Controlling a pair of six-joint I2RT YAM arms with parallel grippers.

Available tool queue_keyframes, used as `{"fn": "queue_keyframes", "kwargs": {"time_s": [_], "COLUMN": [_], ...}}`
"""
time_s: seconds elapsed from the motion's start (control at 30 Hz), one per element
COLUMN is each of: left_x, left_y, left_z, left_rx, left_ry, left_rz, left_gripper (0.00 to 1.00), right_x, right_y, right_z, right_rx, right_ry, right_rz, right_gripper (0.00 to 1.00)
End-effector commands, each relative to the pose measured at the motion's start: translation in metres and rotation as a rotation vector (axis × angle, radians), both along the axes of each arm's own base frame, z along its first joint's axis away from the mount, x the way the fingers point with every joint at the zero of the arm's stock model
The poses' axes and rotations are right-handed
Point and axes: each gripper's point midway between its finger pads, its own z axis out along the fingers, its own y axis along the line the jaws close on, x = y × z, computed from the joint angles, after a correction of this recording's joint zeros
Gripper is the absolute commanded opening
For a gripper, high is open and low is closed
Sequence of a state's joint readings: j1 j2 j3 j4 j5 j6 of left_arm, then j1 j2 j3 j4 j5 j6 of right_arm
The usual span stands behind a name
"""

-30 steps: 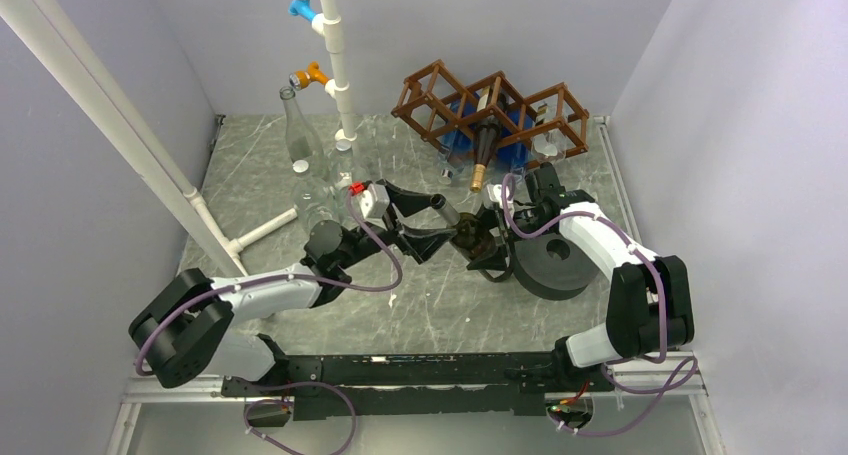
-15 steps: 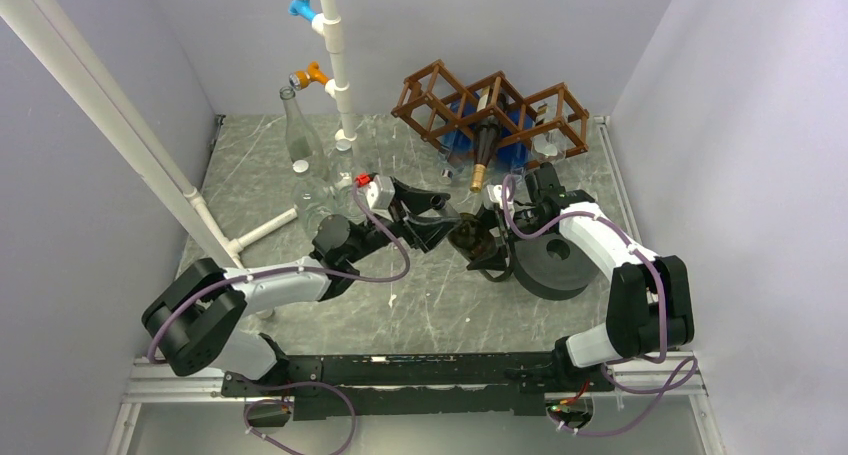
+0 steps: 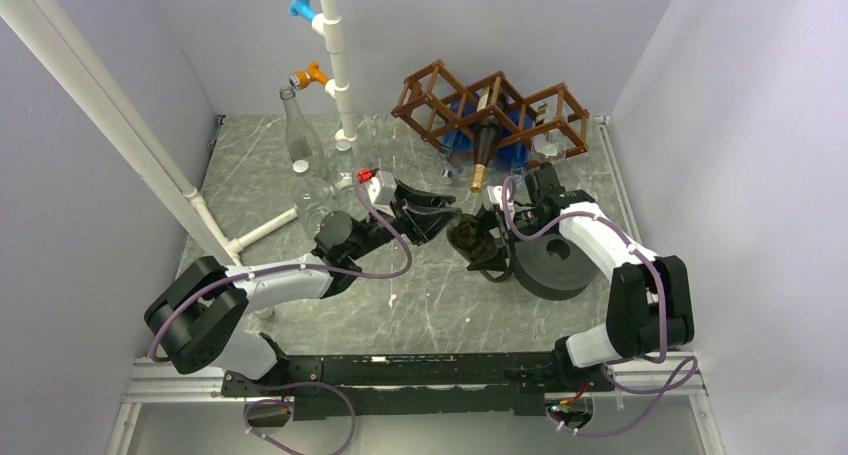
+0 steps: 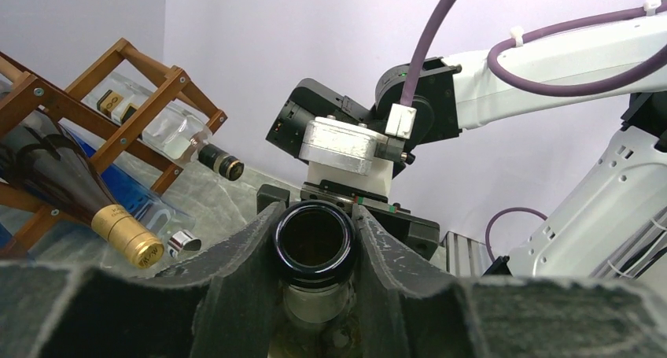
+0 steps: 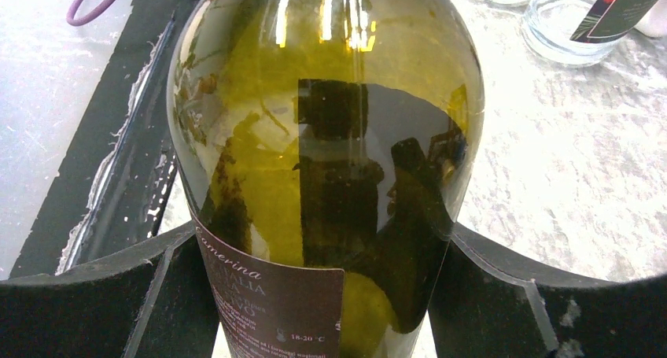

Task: Take the wine bottle off the wine rack
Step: Place the wine bottle at the center of the board.

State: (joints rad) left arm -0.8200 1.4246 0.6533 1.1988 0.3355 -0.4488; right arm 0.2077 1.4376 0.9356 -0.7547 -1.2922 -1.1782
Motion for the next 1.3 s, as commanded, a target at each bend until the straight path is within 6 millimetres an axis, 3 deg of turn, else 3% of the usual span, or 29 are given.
{"fn": "queue_keyframes", "kwargs": {"time_s": [0.0,0.13,0.33,0.7,1.27], "left_x": [-0.005,-0.006,-0.009,-0.007,0.0], "left_y": [-0.004,-0.007,-0.009,-0.003,0.015], "left_z": [0.019,0.018,0.019,0.032,0.062], "left_rx": [-0.042,-0.03,-0.012,0.038,0.05], "left_ry": [-0.027,-0.021,-0.026,-0.067,-0.133], "left_rz": [-0.034,-0.051,-0.074,-0.021,0.097], "left_gripper": [0.38,0.31,0.0,0.0,0.0], "right_x": [-0.002,-0.001,-0.001,0.003,0.002], "right_y": [0.006,0.006,0.006,0.006,0.007], "right_z": [0.029,0.028,0.026,0.021,0.025], "right_rx": [0.114,0.112,0.109,0.093,0.103], "right_ry": [-0.072,-0.069,-0.064,-0.054,-0.045], "right_rz": [0.037,0.034,0.03,0.011,0.009], "right_gripper": [0.0,0.0,0.07,0.46,0.89]}}
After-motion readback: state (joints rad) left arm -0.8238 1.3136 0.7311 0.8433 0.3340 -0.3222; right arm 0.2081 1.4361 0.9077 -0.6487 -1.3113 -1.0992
